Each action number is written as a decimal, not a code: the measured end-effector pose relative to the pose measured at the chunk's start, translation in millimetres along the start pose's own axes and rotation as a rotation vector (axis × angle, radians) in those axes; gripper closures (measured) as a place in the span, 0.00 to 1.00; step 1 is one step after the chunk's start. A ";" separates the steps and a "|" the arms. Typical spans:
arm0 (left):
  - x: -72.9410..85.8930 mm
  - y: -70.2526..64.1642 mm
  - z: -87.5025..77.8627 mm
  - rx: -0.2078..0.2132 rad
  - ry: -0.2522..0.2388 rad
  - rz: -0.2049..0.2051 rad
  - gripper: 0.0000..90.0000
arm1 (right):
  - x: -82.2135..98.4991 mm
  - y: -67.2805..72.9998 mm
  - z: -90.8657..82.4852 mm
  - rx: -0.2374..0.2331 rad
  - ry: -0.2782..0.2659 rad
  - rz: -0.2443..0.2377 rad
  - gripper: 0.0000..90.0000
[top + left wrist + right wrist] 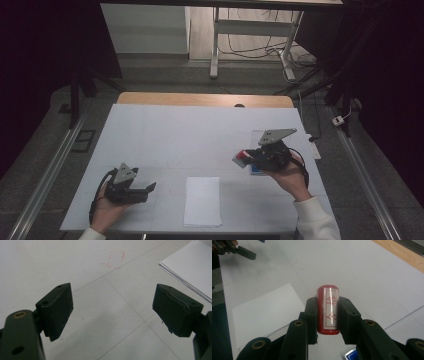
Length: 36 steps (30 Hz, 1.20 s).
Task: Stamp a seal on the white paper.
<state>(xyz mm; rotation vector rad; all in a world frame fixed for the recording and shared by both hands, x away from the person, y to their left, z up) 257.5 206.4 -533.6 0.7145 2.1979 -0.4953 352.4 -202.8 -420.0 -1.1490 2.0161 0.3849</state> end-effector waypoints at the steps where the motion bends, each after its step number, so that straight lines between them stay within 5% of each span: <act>1: 0.0 0.0 0.0 0.002 0.000 0.000 0.19 | -0.4 1.1 0.5 -0.005 0.001 -0.001 0.78; 36: 0.1 -0.6 0.2 0.001 0.002 0.005 0.19 | -17.7 51.4 23.8 -0.125 0.002 -0.126 0.78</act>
Point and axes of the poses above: each handheld gripper's, and its own axes: z roughly forward along the jaws, x roughly out of its underside, y roughly to its left, the point moved 2 cm from there along z, roughly forward along the jaws, and after that the axes turned 9 degrees about x, right-handed, at the moved point
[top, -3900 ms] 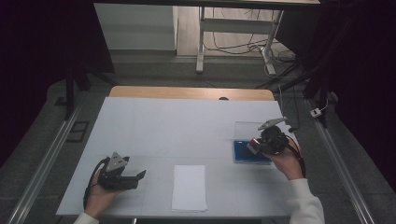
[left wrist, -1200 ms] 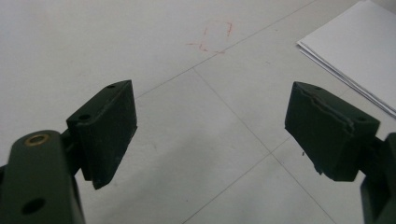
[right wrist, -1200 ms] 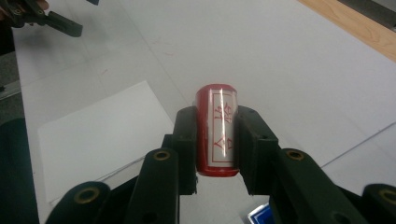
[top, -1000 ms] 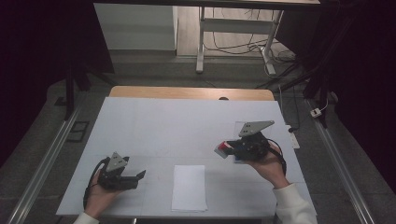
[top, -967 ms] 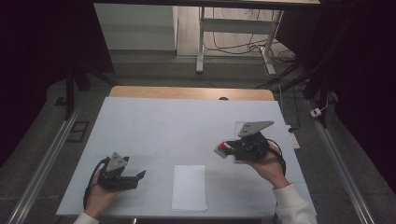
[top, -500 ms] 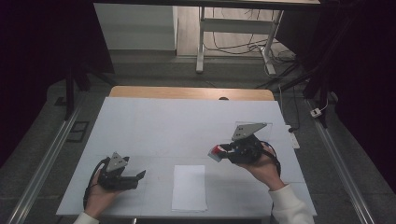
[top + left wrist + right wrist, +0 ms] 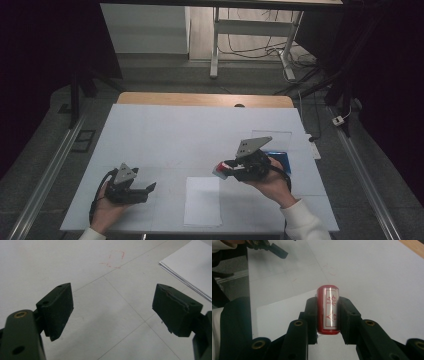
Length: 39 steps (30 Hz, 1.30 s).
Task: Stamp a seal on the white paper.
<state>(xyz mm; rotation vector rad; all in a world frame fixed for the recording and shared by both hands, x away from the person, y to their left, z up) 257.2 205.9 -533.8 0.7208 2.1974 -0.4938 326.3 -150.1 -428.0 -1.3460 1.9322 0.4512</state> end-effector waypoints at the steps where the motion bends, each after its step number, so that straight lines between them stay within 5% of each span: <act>1: 0.0 -0.1 0.1 -0.001 0.000 0.000 0.19 | -0.6 1.6 1.5 -0.008 -0.001 0.000 0.78; 5: 0.1 0.3 0.2 0.000 0.001 -0.001 0.19 | -4.0 9.3 6.0 -0.048 -0.004 -0.008 0.78; 39: 0.6 -0.7 1.4 0.004 0.010 0.005 0.19 | -1.4 53.1 60.1 -0.077 0.171 -0.164 0.78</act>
Point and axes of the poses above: each handheld gripper's, and its own axes: z roughly forward along the jaws, x roughly out of its underside, y roughly to its left, the point moved 2 cm from there along z, roughly forward along the jaws, and after that the axes turned 9 degrees about x, right-handed, at the moved point
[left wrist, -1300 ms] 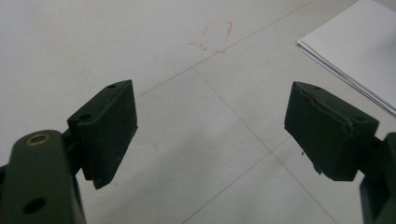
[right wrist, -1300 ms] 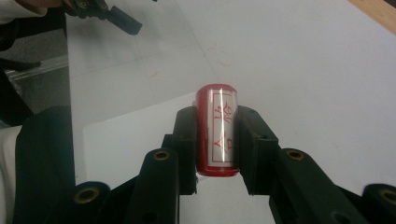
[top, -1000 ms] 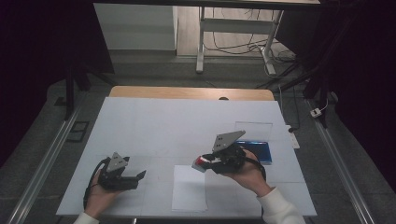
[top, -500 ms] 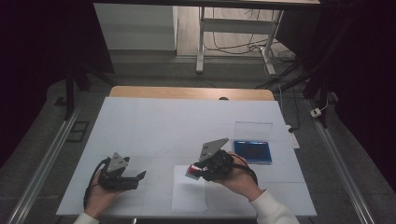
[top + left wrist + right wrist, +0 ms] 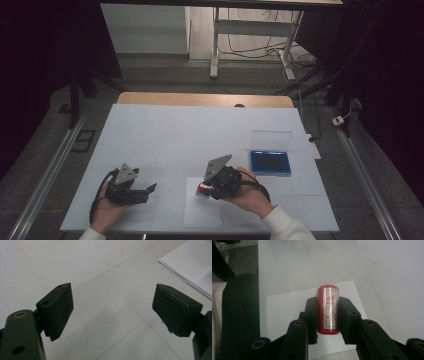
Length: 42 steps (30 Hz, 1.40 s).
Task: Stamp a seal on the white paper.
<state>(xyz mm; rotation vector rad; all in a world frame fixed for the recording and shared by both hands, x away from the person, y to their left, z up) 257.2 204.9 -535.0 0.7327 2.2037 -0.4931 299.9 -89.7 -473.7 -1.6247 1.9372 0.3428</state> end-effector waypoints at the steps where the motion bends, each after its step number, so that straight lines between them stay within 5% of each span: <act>1: 0.0 0.0 0.0 0.001 0.001 0.000 0.19 | 0.1 0.4 0.9 0.001 0.007 -0.002 0.78; 42: 0.3 -0.1 0.2 0.007 0.001 0.001 0.19 | 6.1 6.8 26.7 0.028 0.089 -0.045 0.78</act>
Point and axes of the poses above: each handheld gripper's, and its own axes: z roughly forward along the jaws, x roughly out of its underside, y roughly to its left, the point moved 2 cm from there along z, roughly forward along the jaws, and after that the axes turned 9 degrees about x, right-handed, at the moved point
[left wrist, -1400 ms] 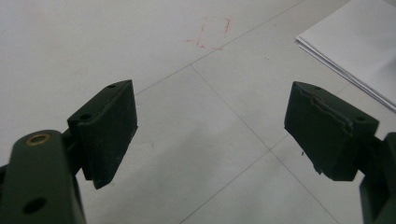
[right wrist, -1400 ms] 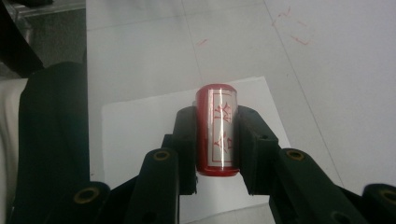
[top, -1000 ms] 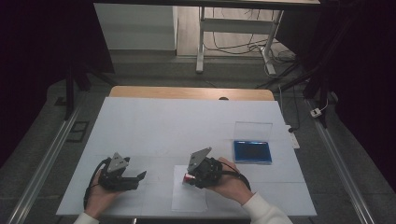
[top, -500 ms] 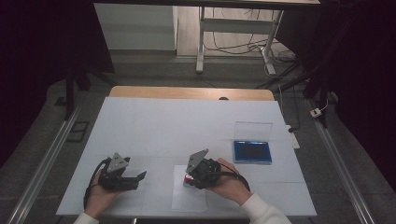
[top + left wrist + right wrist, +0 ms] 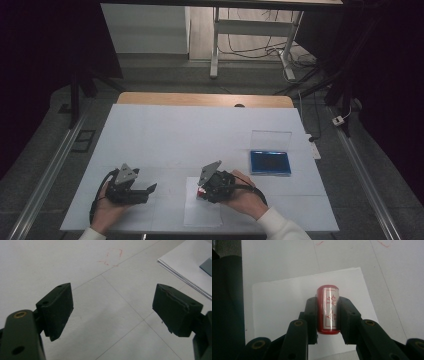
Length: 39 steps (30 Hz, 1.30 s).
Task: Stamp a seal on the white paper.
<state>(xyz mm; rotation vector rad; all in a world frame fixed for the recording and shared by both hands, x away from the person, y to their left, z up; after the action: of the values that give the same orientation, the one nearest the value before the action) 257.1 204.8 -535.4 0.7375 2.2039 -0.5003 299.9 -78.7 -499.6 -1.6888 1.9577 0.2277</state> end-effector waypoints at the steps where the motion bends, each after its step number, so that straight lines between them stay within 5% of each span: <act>1: 0.0 0.1 -0.1 0.001 0.001 0.000 0.19 | -0.1 -0.3 0.0 -0.002 0.004 -0.003 0.78; 17: -0.1 -0.3 0.0 0.000 0.001 -0.002 0.19 | -2.5 -2.2 3.5 -0.012 0.022 0.001 0.78; 26: -0.1 -0.1 0.3 0.000 0.003 -0.005 0.19 | -5.4 -1.2 7.0 -0.015 0.065 -0.002 0.78; 30: 0.0 0.0 1.1 0.002 0.005 -0.003 0.19 | -10.0 4.3 6.2 0.012 0.125 -0.007 0.78; 39: -0.1 -0.4 0.5 0.003 0.002 -0.004 0.19 | -8.5 1.1 7.9 0.000 0.114 -0.013 0.79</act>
<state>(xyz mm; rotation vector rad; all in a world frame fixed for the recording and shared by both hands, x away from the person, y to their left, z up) 257.2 204.2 -535.5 0.7351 2.2072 -0.5052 301.7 -67.5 -502.3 -1.7487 2.0281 0.1293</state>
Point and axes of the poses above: each handheld gripper's, and its own axes: z roughly forward along the jaws, x roughly out of its underside, y roughly to its left, the point moved 2 cm from there along z, roughly forward along the jaws, and after that the axes turned 9 degrees about x, right-handed, at the moved point
